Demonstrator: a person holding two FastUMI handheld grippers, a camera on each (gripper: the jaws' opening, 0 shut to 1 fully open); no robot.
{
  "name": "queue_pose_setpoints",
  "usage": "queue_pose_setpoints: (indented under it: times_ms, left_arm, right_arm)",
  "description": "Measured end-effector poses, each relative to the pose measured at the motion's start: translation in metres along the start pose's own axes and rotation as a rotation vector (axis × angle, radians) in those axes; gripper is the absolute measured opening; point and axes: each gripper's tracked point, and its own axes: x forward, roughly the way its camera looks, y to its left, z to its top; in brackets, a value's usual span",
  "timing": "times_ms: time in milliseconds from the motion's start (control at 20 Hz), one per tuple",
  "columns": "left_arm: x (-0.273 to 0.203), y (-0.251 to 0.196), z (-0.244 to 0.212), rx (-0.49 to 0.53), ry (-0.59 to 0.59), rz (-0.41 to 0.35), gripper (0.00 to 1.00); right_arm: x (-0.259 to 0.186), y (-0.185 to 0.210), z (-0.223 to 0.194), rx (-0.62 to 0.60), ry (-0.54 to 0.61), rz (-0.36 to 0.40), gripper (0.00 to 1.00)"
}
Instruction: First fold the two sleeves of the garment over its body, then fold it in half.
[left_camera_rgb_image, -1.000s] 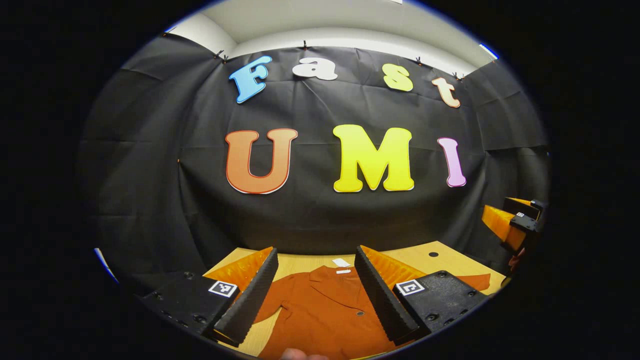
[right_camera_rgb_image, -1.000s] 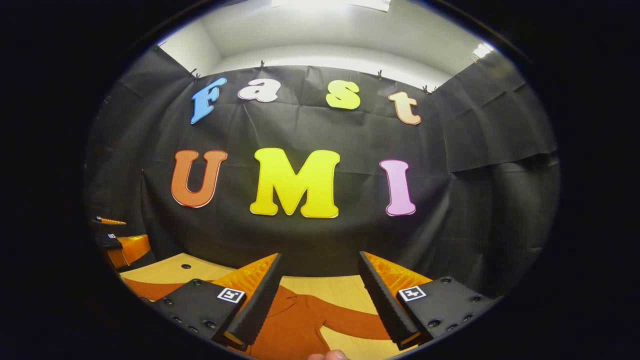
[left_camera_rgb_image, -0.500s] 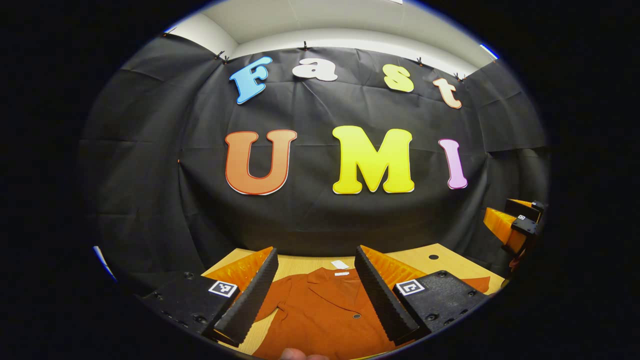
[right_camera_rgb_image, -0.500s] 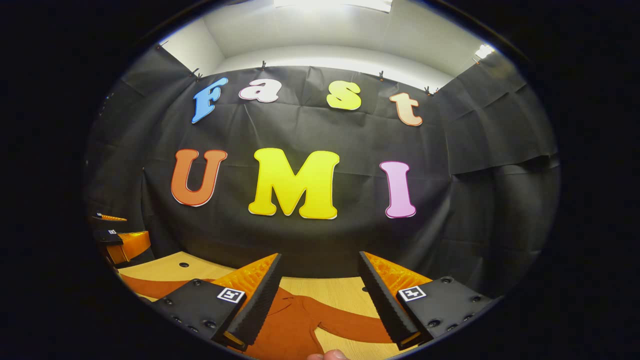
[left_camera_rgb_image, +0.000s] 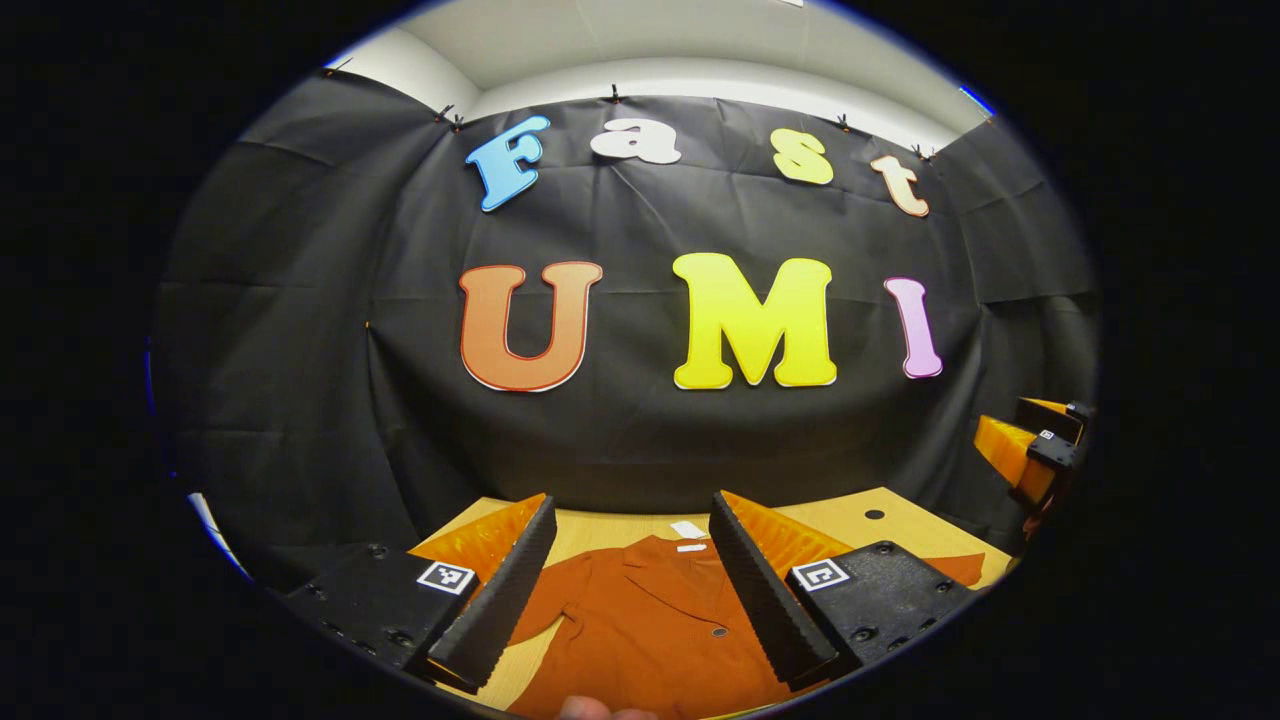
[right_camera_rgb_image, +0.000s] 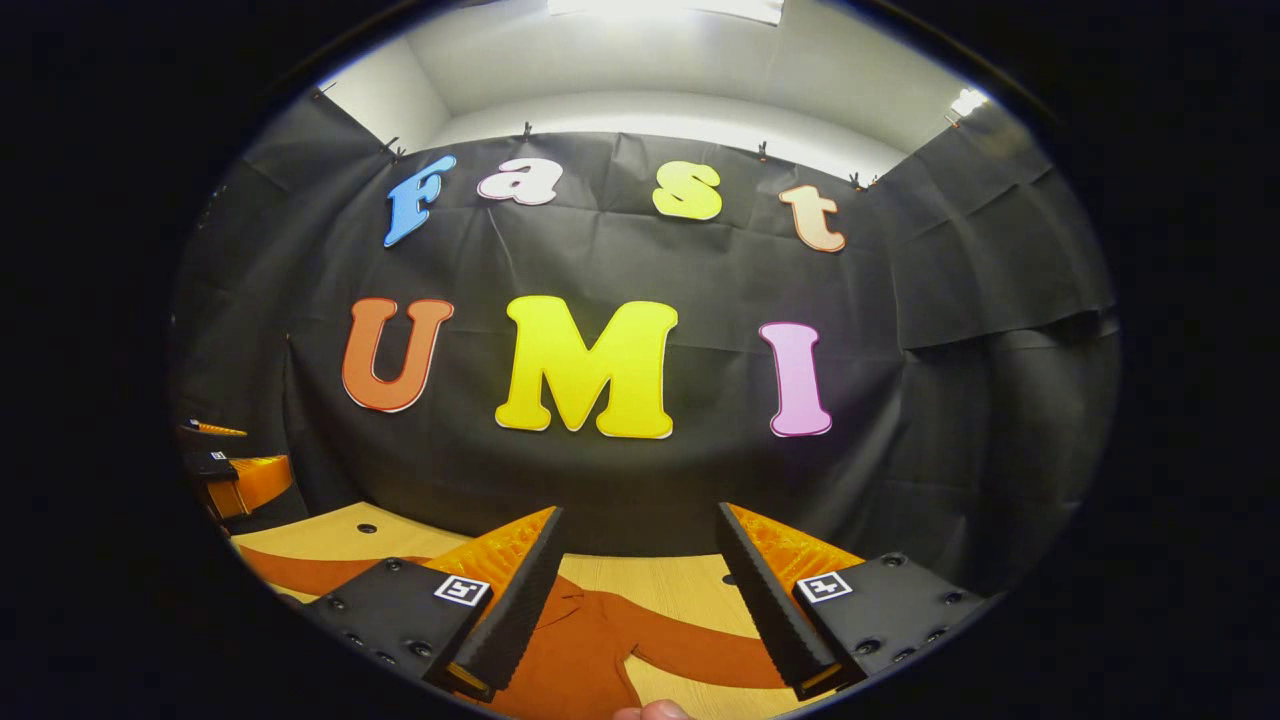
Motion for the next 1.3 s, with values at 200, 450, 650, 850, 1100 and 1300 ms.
queue_pose_setpoints:
  times_ms: [200,450,650,850,1100,1300]
  left_arm:
    - [-0.002,-0.002,0.003,0.003,-0.004,-0.001,0.99]
    - [-0.003,-0.001,0.005,0.003,-0.011,0.005,0.99]
    - [-0.001,-0.002,0.004,0.007,-0.01,0.006,0.99]
    - [0.001,-0.003,0.006,0.009,-0.014,0.006,0.99]
    - [0.002,-0.006,0.007,0.015,-0.02,-0.002,0.99]
    - [0.003,-0.009,0.005,0.019,-0.015,-0.007,0.99]
  right_arm:
    - [0.002,-0.002,0.001,0.001,-0.001,0.002,0.95]
    - [0.003,-0.003,0.001,0.002,-0.005,0.005,0.95]
    - [0.005,-0.006,0.0,0.002,-0.004,0.003,0.95]
    - [0.006,-0.01,0.0,0.003,-0.003,-0.004,0.95]
    - [0.008,-0.011,-0.001,0.007,0.001,-0.006,0.95]
    - [0.006,-0.011,-0.009,0.017,0.021,-0.004,0.95]
